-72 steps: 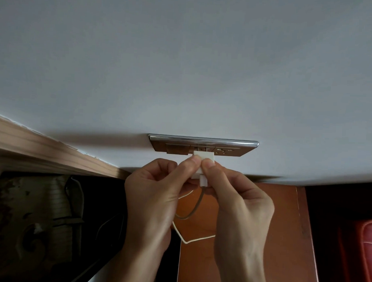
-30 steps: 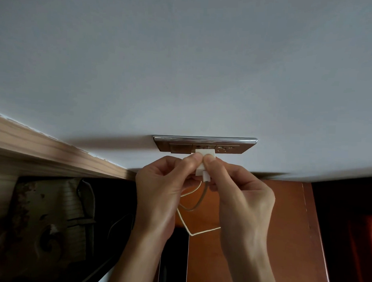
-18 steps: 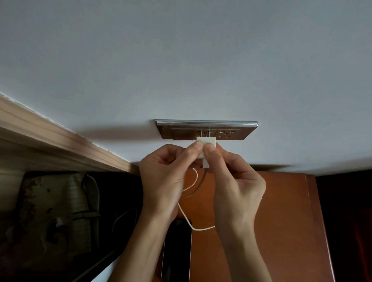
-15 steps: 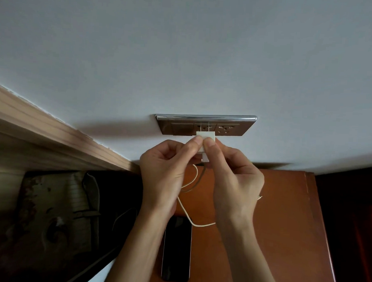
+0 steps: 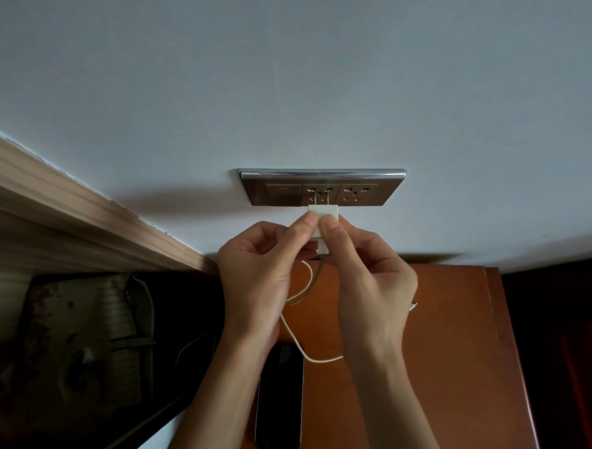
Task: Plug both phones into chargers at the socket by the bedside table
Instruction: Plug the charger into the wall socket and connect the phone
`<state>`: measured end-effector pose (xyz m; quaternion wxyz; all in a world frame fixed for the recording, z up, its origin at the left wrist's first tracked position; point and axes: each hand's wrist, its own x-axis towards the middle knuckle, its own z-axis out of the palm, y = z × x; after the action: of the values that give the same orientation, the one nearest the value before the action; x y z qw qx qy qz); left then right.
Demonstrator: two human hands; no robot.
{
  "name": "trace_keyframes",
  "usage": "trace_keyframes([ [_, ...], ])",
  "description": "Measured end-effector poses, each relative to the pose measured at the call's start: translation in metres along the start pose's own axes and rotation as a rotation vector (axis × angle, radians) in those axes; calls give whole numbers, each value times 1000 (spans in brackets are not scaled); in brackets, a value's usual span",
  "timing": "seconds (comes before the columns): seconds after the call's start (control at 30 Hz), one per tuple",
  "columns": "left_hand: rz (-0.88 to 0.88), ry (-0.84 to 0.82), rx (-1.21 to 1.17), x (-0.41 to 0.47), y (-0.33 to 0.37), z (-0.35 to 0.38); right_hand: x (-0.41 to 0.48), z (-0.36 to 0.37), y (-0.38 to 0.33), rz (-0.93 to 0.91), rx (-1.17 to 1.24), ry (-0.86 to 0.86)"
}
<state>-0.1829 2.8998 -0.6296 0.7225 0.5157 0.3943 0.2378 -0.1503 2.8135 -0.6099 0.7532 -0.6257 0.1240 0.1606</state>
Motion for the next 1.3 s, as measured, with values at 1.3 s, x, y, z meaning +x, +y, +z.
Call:
trace_keyframes([
  [1.3, -81, -1, -83, -7, 20, 5, -1, 2, -20, 26, -99, -2],
])
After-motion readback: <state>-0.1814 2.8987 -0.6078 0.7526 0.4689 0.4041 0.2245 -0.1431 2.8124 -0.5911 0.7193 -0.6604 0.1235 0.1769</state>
